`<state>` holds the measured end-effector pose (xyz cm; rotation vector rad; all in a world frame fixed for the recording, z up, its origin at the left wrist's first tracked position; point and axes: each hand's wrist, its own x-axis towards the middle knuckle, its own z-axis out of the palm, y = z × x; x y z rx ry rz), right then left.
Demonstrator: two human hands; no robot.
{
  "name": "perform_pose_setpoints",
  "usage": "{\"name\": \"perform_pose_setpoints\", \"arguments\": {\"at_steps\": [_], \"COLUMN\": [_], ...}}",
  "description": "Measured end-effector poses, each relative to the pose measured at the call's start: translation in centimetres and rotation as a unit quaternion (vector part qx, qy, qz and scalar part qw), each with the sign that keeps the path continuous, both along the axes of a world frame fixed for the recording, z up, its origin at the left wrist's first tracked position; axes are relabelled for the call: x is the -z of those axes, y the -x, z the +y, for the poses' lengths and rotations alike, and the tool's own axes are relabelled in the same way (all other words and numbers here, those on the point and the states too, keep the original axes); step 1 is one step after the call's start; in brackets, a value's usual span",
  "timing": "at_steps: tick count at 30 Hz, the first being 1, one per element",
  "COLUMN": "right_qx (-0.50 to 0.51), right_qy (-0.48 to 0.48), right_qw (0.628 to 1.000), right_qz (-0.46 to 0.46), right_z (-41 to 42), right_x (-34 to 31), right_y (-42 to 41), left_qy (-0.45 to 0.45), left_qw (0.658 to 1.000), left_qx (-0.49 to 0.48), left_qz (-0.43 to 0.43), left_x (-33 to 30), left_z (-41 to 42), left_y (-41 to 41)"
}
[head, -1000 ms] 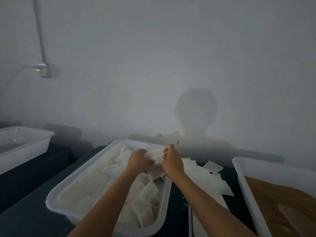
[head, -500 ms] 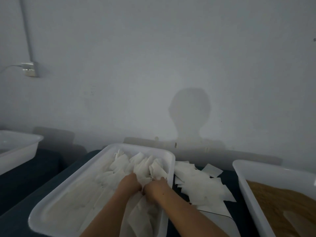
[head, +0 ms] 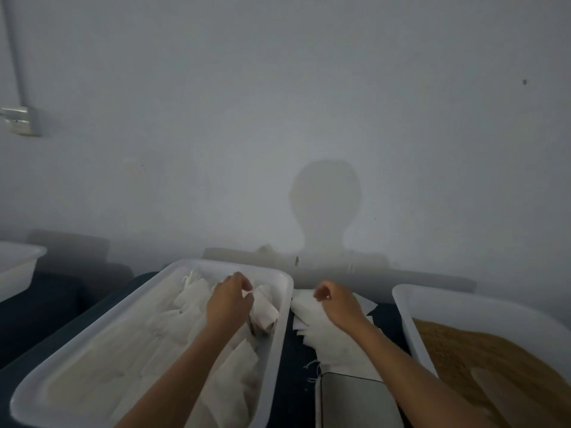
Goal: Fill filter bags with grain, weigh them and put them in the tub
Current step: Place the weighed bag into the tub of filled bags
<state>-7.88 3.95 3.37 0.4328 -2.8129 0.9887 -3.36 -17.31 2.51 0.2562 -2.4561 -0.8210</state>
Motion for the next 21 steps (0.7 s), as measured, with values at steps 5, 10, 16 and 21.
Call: {"name": "perform_pose_setpoints", "arguments": {"at_steps": [5, 10, 16, 21], "right_qx": [0.020, 0.037, 0.042, 0.083], "right_qy": [-0.199, -0.308, -0.312, -0.330], "right_qw": [0.973, 0.942, 0.947, 0.934], "right_qz": [-0.115, -0.127, -0.072, -0.110], "right_z": [3.2, 1.6, 1.0, -0.4], "right_x": [4.7, 7.3, 6.5, 6.7], "right_y": [0.6, -0.4, -0.6, -1.2], "left_qy": [-0.017, -0.019, -0.050, -0.043], "left_qw": [0.999, 0.993, 0.986, 0.989], "left_qx": [0.044, 0.088, 0.130, 0.118], "left_qz": [-0.022, -0.071, -0.092, -0.084], "left_x": [-1.2, -0.5, 0.6, 1.4], "left_z": [4.2, 7.7, 9.7, 10.5], "left_y": [0.9, 1.4, 1.5, 1.2]}}
